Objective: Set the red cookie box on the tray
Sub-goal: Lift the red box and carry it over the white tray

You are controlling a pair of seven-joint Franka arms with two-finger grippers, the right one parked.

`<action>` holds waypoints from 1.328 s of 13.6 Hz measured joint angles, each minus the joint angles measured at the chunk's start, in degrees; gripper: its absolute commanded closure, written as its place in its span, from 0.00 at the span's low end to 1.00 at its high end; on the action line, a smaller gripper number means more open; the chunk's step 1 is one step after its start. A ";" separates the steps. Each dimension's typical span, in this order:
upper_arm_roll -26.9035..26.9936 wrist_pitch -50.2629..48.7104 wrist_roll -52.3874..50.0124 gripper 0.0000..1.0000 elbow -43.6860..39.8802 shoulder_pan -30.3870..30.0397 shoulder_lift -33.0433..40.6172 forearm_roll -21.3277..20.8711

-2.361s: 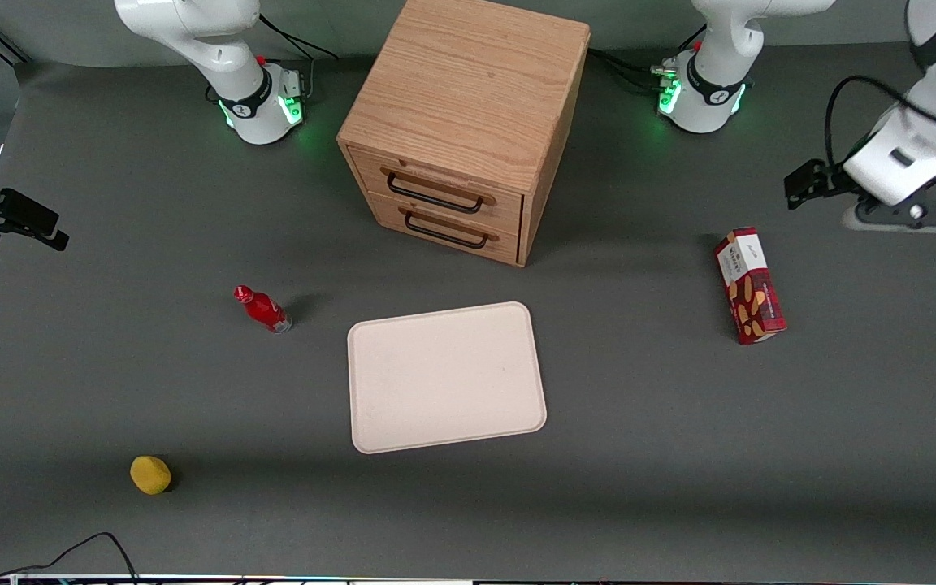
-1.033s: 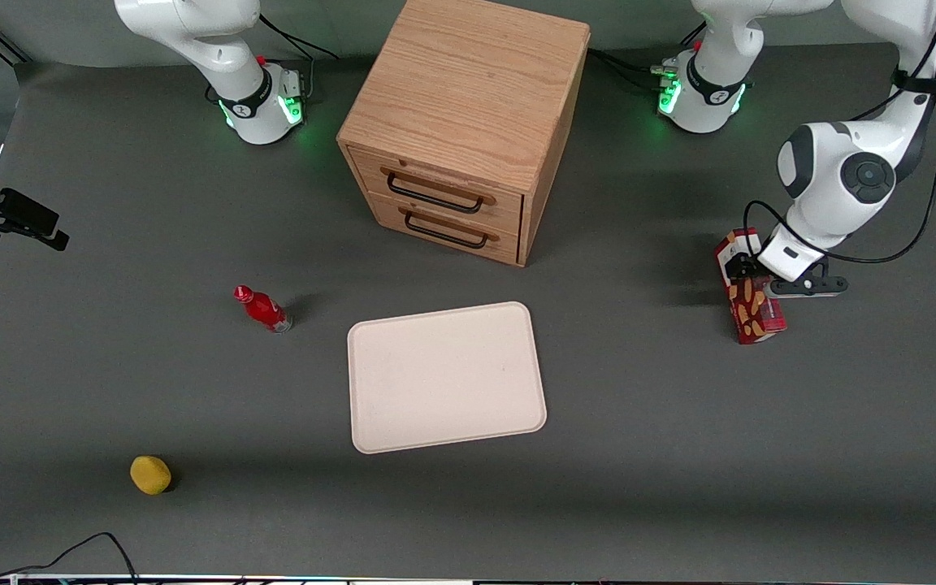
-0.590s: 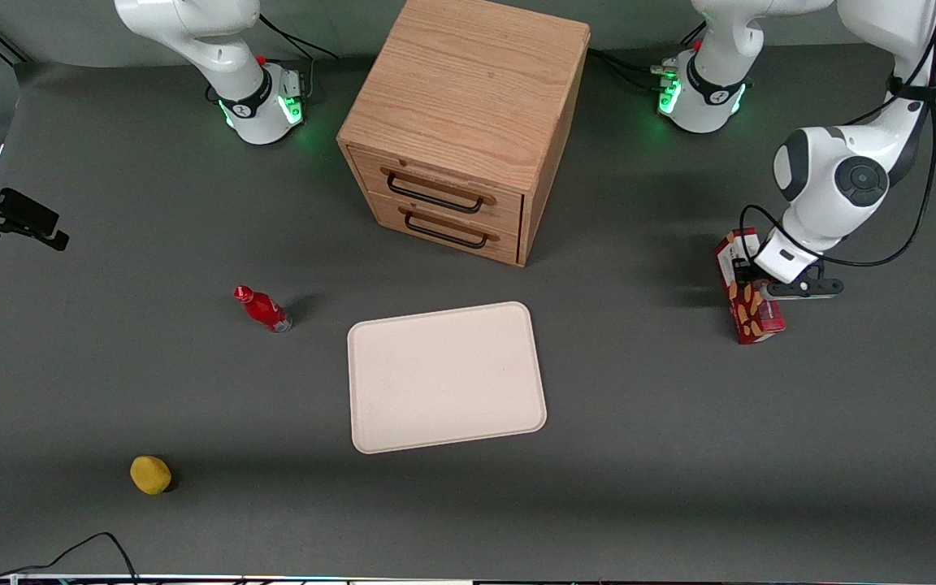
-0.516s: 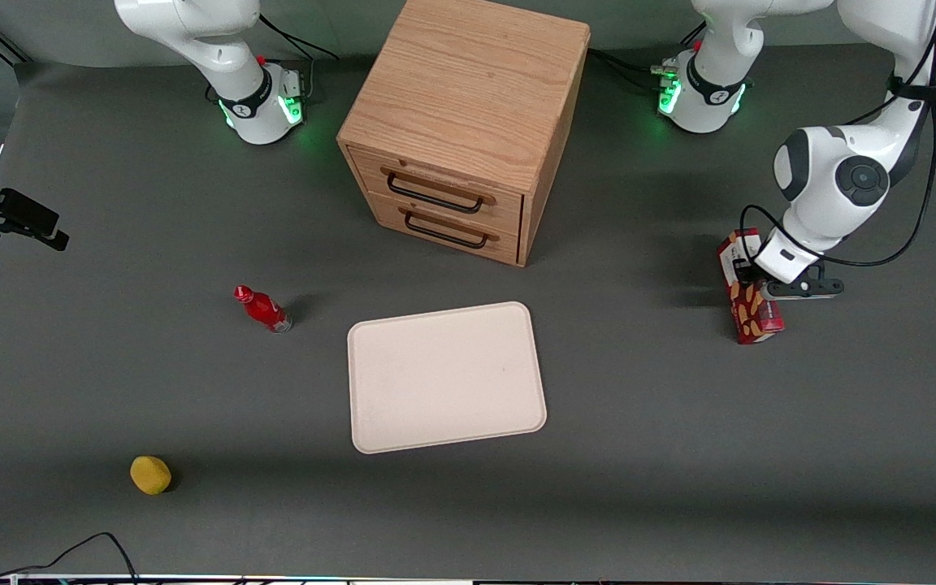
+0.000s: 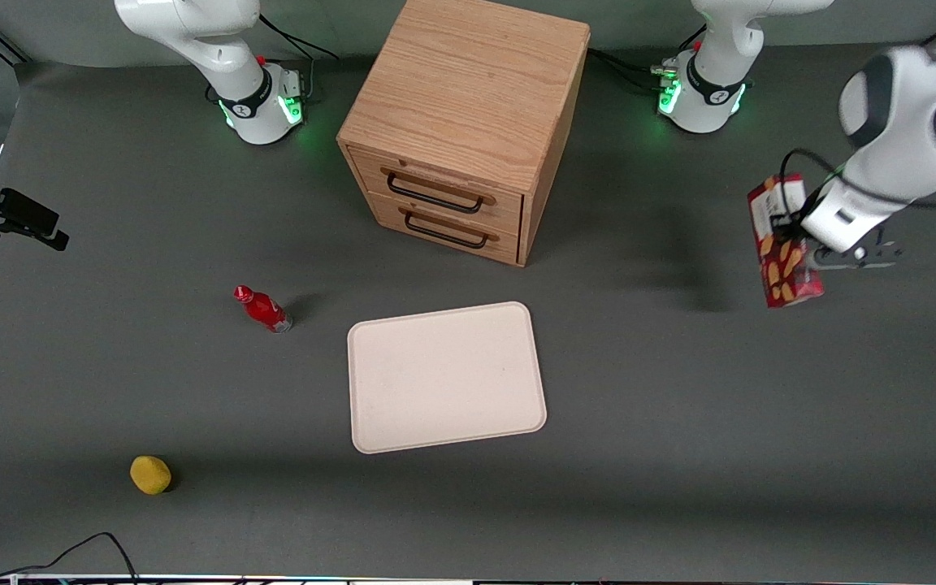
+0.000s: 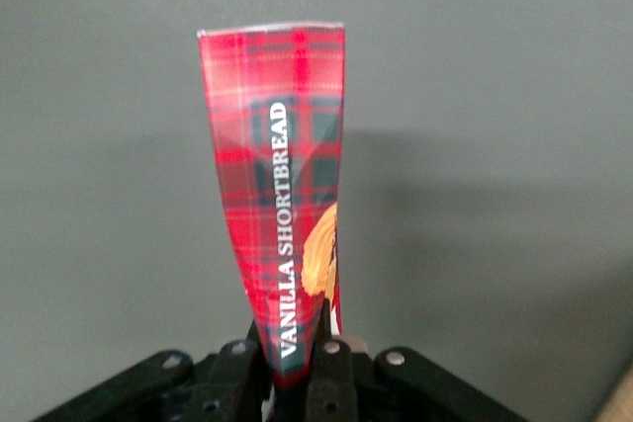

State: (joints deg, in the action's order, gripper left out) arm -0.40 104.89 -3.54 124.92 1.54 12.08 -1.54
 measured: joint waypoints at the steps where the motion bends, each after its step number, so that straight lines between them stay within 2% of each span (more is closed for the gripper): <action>1: -1.13 -6.77 -0.79 0.83 -5.09 0.20 1.11 0.03; 3: -4.12 -13.32 -3.78 0.83 -11.55 0.41 1.51 0.08; 5: -7.87 -13.91 -8.76 0.84 -13.14 0.57 0.69 0.51; 7: -11.84 -13.27 -15.66 0.84 -14.51 0.80 -1.66 3.10; 10: -18.40 -9.20 -28.02 0.84 -19.67 1.14 -8.91 4.47; 13: -24.24 -3.31 -43.71 0.84 -27.28 2.92 -19.77 4.41; 14: -24.68 -1.16 -47.64 0.84 -29.09 4.38 -23.01 3.75; 18: -24.76 7.49 -64.13 0.84 -37.20 11.30 -37.30 -5.28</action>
State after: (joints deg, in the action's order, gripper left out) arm -25.16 112.38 -67.67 87.72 12.83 -25.22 -6.82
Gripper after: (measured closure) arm 0.833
